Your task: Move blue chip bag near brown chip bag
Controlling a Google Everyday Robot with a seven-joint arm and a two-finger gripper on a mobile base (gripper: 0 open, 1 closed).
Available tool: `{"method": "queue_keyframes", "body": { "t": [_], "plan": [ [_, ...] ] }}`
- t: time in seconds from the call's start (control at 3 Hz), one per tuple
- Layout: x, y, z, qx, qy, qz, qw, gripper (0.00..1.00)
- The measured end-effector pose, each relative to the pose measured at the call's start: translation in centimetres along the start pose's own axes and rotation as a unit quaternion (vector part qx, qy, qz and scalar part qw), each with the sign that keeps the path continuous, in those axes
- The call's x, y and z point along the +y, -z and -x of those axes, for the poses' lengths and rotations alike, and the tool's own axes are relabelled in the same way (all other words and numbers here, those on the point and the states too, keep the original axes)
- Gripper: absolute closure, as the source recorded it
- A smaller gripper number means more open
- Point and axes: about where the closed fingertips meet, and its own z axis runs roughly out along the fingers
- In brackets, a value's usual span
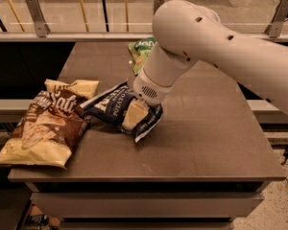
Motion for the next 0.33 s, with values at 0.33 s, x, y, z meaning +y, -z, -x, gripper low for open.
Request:
{"method": "queue_keyframes", "body": {
  "t": [0.33],
  "plan": [
    [0.09, -0.05, 0.06, 0.001, 0.001, 0.0, 1.0, 0.0]
  ]
}}
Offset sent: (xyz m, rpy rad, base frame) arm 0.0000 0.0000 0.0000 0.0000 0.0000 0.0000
